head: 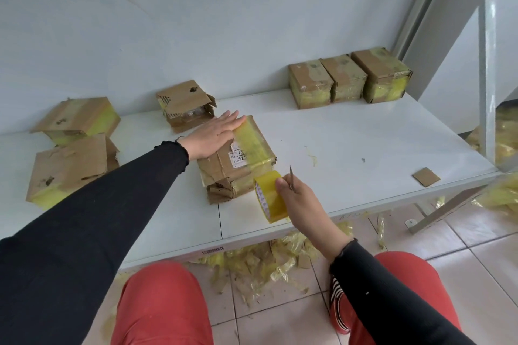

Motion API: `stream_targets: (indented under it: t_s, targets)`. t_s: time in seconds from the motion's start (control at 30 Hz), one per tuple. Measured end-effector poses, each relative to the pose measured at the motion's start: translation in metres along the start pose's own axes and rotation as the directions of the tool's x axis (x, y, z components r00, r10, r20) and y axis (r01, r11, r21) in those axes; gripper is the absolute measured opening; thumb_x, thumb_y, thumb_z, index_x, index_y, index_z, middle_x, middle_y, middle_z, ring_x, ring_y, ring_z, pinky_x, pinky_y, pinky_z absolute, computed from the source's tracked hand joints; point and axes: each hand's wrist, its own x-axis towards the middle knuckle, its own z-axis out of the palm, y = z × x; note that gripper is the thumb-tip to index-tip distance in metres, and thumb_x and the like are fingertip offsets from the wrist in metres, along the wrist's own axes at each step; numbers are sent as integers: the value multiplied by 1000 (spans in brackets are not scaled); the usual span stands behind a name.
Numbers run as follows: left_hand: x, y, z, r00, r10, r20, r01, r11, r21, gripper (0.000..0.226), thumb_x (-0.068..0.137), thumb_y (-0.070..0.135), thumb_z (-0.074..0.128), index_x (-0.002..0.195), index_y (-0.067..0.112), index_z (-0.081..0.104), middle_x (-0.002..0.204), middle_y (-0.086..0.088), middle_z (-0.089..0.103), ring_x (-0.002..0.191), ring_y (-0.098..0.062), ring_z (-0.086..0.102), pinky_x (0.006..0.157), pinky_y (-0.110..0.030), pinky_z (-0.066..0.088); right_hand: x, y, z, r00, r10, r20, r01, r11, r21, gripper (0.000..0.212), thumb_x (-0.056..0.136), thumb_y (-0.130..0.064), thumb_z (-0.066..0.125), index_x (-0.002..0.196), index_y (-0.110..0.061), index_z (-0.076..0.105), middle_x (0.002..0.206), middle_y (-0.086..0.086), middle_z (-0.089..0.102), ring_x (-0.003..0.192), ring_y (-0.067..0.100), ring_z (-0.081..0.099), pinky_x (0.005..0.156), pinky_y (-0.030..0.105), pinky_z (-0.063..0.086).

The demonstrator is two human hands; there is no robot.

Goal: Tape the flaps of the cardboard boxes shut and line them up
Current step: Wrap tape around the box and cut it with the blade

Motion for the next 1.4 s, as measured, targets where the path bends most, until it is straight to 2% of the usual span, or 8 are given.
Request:
stream_targets:
  t_s: [0.4, 0.73, 0.9, 0.97, 1.07, 1.17, 1.27, 1.4]
  targets:
    - [4, 101, 59, 951, -289, -110, 298, 951, 85, 101, 95, 81, 20, 164, 14, -12, 170, -16, -19, 157, -28, -19, 126, -43, -9, -1, 20, 25, 998, 51, 42, -53, 997, 47, 36, 108, -38, 42, 78, -20, 34, 68, -9, 37, 64, 13, 34, 65, 36, 30]
    - [27, 65, 47, 977, -87, -194, 135, 959, 249, 113, 85, 92, 18, 166, 16, 2, 173, -7, -6, 160, -19, -7, 130, -40, 1, 0, 13, 48, 998, 49, 28, -53, 987, 151, 28, 107, -34, 43, 82, -22, 39, 71, -10, 37, 58, 4, 32, 51, 23, 27]
    - [27, 66, 40, 980, -70, -187, 120, 954, 275, 108, 88, 89, 23, 166, 18, 2, 173, -6, -7, 160, -18, -8, 129, -37, -1, -5, 8, 52, 978, 188, 94, -206, 941, 268, 33, 106, -44, 41, 91, -15, 48, 99, 21, 69, 93, 35, 69, 87, 48, 56]
    - [23, 75, 35, 986, -72, -148, 109, 960, 258, 105, 90, 87, 25, 166, 19, 0, 173, -6, -10, 159, -19, -11, 129, -41, -3, -11, 6, 52, 984, 163, 73, -176, 957, 230, 33, 107, -46, 39, 87, -20, 46, 81, 7, 62, 76, 24, 61, 74, 40, 50]
    - [0, 90, 32, 928, 13, -373, -27, 999, -32, 78, 103, 66, 38, 164, 20, 23, 173, -4, 14, 159, -18, 8, 129, -42, 6, -16, 11, 54, 990, 118, 77, -129, 979, 156, 29, 107, -46, 38, 87, -26, 44, 71, -9, 44, 62, 11, 41, 61, 32, 34]
    - [-51, 96, 54, 680, -257, -687, -86, 902, -423, 38, 101, 48, 53, 130, 23, 59, 123, 4, 60, 114, -9, 56, 96, -33, 47, -14, 14, 50, 984, 147, 104, -167, 963, 212, 27, 106, -44, 41, 88, -24, 47, 74, -6, 46, 65, 14, 42, 59, 31, 35]
    - [-94, 96, 96, 749, -530, -398, 211, 760, -615, 35, 96, 51, 61, 119, 25, 55, 97, 9, 52, 86, -6, 53, 71, -29, 40, -12, 12, 40, 980, 121, 156, -144, 979, 146, 29, 106, -44, 41, 89, -22, 49, 79, -2, 58, 74, 20, 55, 73, 42, 48]
    - [-105, 98, 115, 790, -613, 4, 268, 340, -902, 35, 96, 55, 63, 118, 27, 68, 111, 4, 71, 101, -14, 67, 87, -36, 54, 8, 11, 13, 999, -33, 14, 35, 979, -200, 30, 102, -52, 47, 93, -23, 51, 74, -5, 68, 63, 15, 62, 67, 40, 52]
